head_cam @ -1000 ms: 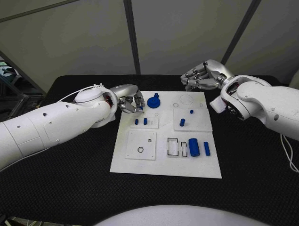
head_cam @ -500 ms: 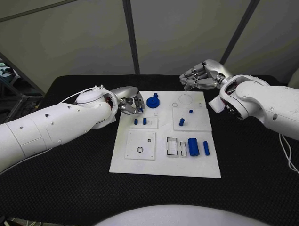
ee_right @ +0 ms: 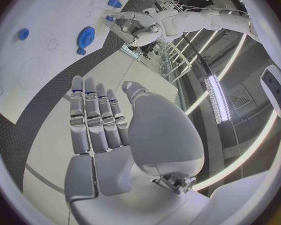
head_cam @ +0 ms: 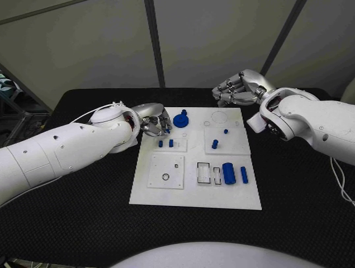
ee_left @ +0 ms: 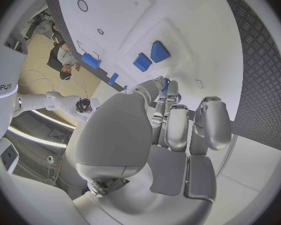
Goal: Assemble the parts on the task board
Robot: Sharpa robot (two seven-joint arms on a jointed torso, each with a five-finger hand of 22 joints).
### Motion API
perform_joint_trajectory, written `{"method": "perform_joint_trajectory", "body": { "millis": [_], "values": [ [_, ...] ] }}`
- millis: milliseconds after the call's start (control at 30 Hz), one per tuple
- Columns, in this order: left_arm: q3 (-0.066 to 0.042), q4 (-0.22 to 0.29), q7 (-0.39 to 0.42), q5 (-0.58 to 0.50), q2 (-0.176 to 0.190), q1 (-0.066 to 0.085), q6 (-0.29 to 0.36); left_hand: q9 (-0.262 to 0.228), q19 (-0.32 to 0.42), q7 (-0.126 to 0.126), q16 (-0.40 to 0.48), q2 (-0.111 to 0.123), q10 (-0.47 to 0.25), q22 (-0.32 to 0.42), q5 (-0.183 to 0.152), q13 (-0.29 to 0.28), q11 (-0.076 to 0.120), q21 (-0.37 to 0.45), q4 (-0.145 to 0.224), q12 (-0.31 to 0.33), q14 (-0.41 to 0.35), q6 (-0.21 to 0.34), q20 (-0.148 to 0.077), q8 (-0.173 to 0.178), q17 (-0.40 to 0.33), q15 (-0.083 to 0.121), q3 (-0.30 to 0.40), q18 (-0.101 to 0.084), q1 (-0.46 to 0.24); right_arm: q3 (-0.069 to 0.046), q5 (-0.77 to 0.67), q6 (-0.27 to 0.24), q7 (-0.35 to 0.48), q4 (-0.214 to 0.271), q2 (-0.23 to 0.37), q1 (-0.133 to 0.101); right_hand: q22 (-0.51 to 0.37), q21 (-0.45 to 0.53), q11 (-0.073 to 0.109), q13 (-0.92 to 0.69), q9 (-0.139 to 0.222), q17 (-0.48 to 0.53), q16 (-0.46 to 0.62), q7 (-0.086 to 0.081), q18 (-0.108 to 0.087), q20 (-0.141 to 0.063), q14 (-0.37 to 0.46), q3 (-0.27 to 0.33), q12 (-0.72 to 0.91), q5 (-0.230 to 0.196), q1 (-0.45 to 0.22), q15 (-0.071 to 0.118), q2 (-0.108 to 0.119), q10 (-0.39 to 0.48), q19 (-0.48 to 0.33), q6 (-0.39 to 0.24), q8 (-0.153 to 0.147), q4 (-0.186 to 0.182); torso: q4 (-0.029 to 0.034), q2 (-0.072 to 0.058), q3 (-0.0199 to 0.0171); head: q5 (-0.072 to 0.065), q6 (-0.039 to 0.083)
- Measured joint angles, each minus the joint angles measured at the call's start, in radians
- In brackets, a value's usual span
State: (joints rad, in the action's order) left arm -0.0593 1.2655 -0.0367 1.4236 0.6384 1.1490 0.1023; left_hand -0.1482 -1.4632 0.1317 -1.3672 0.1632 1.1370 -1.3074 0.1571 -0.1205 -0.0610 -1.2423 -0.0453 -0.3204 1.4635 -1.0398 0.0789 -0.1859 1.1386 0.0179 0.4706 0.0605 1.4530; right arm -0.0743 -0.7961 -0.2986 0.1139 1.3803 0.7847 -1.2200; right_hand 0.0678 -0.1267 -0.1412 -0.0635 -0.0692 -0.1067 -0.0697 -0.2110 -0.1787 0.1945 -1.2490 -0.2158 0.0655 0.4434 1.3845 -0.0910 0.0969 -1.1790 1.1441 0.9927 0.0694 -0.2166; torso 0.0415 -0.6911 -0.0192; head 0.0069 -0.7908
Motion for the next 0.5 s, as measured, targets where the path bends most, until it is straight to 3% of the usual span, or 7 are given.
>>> {"method": "perform_joint_trajectory", "body": {
  "millis": [500],
  "values": [
    [0.0,-0.009,0.001,-0.001,-0.012,0.0,-0.008,0.0,0.0,-0.007,0.0,0.002,0.011,0.0,0.0,-0.004,0.004,0.0,0.0,0.0,0.0,-0.007,0.0,0.0,-0.002,0.0,0.0,0.0,-0.006,0.0,0.0,0.0,0.0,0.0,-0.001,0.0,0.0,0.0,0.0,0.0,0.0,0.001,0.0,0.0,0.0,0.0,0.0,0.0,0.0,0.0,0.0,0.0,0.0,0.0,0.0,0.0,0.0,0.0,0.0001,0.0,-0.0003,0.0,0.001]
  ]
}}
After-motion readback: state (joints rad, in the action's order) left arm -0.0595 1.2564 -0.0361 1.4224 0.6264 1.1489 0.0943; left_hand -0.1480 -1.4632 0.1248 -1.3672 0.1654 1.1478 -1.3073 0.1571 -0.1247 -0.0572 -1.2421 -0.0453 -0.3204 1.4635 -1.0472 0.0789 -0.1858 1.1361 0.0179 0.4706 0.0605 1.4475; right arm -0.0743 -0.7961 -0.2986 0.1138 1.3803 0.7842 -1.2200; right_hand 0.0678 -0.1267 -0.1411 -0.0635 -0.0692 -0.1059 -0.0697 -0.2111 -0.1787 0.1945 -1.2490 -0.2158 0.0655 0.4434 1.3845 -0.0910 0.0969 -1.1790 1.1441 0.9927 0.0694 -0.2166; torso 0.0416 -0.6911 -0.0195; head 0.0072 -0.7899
